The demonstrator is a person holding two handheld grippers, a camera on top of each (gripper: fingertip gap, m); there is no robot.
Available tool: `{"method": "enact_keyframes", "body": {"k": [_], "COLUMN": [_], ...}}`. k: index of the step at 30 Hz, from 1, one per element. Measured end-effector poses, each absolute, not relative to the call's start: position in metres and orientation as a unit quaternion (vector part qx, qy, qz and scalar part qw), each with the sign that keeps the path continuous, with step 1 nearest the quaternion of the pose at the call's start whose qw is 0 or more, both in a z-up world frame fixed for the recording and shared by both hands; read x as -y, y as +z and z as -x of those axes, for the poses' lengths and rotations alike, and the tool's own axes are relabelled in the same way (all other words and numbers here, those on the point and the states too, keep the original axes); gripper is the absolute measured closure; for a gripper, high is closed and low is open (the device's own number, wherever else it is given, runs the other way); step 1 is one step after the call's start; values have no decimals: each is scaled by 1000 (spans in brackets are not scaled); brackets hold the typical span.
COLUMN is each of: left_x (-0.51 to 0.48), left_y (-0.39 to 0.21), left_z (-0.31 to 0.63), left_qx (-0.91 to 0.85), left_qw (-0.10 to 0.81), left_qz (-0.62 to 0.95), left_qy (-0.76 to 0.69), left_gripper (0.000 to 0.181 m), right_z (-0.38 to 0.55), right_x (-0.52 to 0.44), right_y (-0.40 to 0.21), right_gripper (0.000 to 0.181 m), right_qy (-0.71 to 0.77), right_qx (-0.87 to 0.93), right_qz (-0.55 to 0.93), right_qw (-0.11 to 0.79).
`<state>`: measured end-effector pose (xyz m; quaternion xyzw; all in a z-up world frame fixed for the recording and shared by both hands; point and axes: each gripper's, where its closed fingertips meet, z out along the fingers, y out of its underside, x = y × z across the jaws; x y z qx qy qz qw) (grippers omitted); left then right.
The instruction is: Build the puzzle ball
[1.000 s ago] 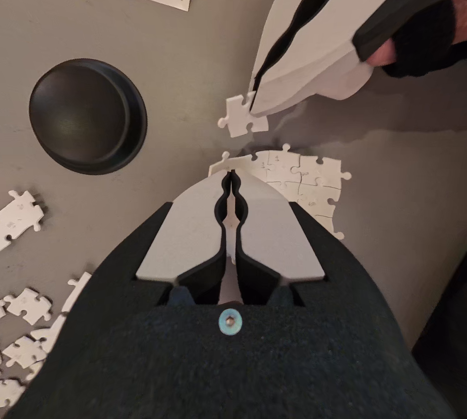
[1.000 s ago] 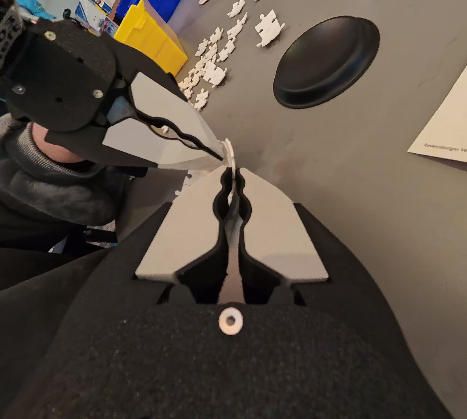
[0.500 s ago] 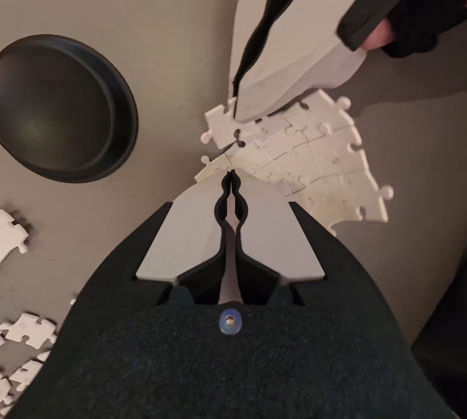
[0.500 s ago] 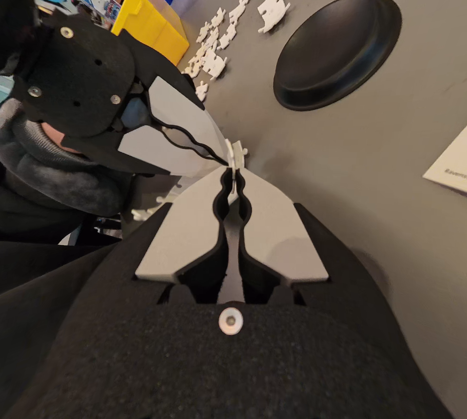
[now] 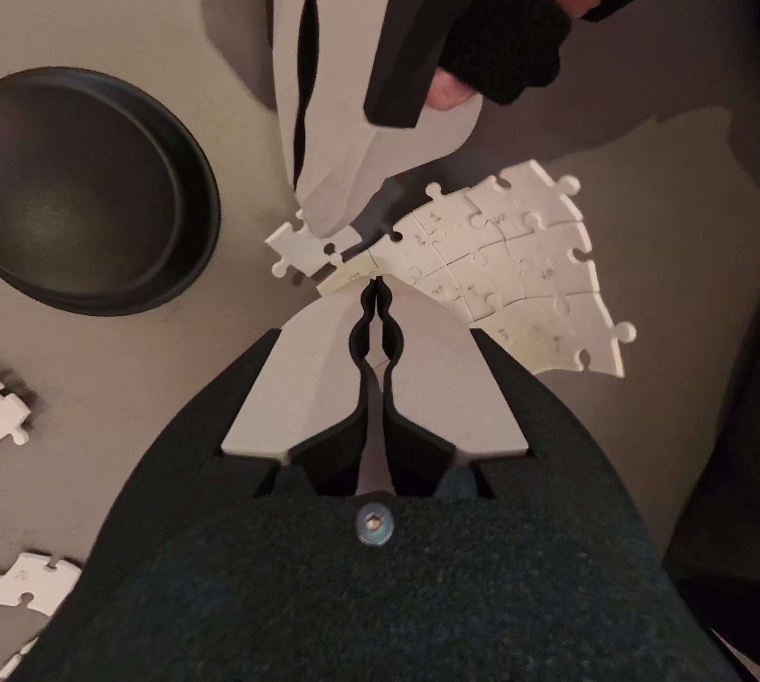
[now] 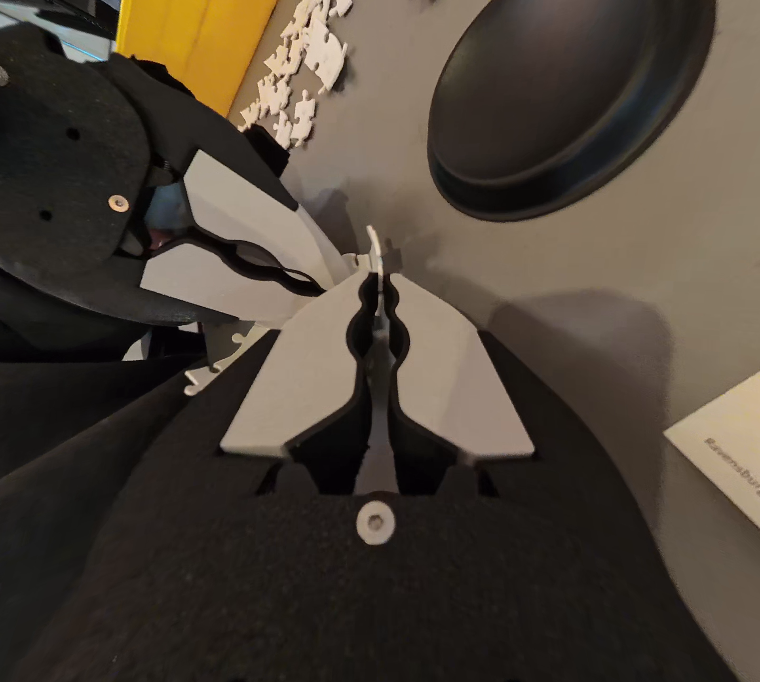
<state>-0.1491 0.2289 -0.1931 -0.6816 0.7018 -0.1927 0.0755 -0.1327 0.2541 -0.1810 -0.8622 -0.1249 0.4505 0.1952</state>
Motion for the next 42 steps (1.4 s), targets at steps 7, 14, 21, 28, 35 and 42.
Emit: {"method": "enact_keyframes", "body": {"k": [7,14,21,28,35,42], "left_x": [-229,-229,-229,-229,-229,-229], "left_y": [-193,-193,-194,-194,-194,-194], "left_z": [147,146,147,147,147,147], "left_qx": [-705,-703,-706,-708,-706,-707], "left_qw": [66,63,65,62,54,53], "left_qz": [681,686,685,685,688,689], "left_qy": [-190,-179,-165,-160,-156,-151], "left_gripper": [181,181,181,181,181,181], "right_z": [133,131,129,129,127,124], "right_x": [-250,-246,-243,-246,-245,-244], "right_y": [-183,-186,-184,-188,-186,-179], "right_gripper": [179,177,178,176,171,171], "right_qy": [462,429,411,410,408,400], "right_qx": [88,61,70,71,63,87], "right_qz": [864,880,885,886,886,884], "right_qw": [183,194,208,205,210,227]}}
